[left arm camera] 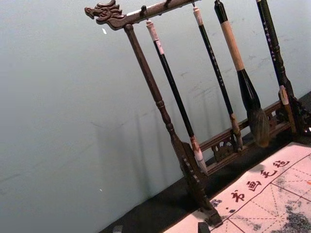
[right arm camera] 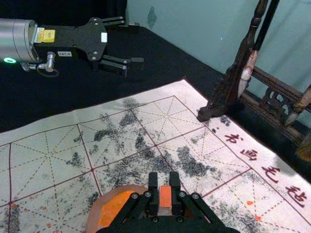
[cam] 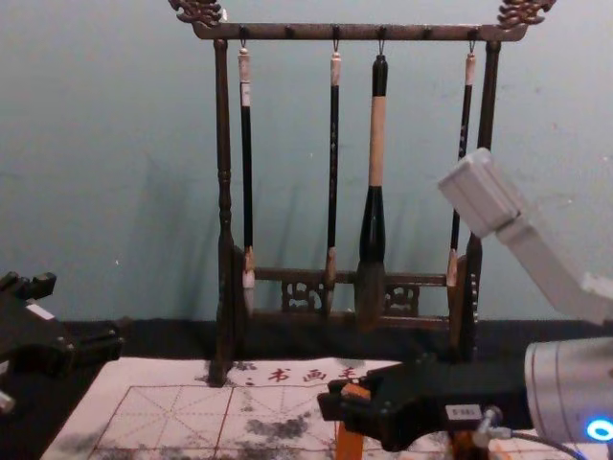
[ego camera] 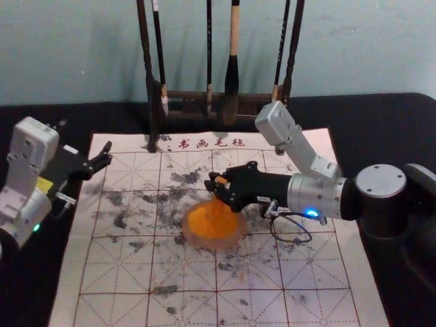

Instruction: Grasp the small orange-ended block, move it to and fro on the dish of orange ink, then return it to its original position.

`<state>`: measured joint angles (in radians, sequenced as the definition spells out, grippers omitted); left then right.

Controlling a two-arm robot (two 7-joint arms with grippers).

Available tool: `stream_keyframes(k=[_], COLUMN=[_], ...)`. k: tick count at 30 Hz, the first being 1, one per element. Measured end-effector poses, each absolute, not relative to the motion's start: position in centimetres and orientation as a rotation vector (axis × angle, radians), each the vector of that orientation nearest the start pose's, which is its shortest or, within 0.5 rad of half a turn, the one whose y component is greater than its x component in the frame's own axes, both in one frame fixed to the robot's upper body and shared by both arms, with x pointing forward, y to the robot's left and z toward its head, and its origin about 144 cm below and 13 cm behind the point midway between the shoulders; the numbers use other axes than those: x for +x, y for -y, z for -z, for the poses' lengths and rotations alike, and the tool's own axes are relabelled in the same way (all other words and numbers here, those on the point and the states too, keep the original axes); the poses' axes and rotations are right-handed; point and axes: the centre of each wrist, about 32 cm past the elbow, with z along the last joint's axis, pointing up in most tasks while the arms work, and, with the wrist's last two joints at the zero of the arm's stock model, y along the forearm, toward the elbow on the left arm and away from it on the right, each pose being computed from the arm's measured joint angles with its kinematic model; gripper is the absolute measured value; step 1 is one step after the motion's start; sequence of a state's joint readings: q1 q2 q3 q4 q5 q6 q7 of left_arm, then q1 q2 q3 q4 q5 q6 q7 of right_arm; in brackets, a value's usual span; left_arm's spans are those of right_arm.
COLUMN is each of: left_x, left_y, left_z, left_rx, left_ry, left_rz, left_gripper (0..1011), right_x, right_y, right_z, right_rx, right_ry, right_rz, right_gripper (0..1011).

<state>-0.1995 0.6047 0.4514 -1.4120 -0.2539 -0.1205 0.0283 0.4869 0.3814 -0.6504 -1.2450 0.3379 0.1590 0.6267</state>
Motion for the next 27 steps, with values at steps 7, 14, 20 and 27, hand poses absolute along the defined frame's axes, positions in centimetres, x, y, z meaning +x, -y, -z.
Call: stream_keyframes(k=[7,14,20,27], left_x=[48.9,48.9,48.9,48.9], left_y=[-31.0,-31.0,-31.0,-31.0], left_z=[-114.0,-114.0,-114.0,-114.0], left_rx=[0.304,0.304,0.304,0.304], left_ry=[0.285,0.285,0.285,0.285], left_rz=[-1.248,-1.248,-1.248,-1.248], left_gripper=[1001,1001,1001,1001], right_x=[55.2,54.8,54.3,53.7], right_y=[21.0,21.5,21.8,22.0], right_z=[-116.6,-116.5,-116.6,-116.6], right_rx=[-0.358,-0.363,-0.359,-0.359], right_ry=[-0.042,-0.045,-0.050,-0.058], right_rz=[0.519,0.514,0.506,0.487], right_gripper=[114,114,114,114])
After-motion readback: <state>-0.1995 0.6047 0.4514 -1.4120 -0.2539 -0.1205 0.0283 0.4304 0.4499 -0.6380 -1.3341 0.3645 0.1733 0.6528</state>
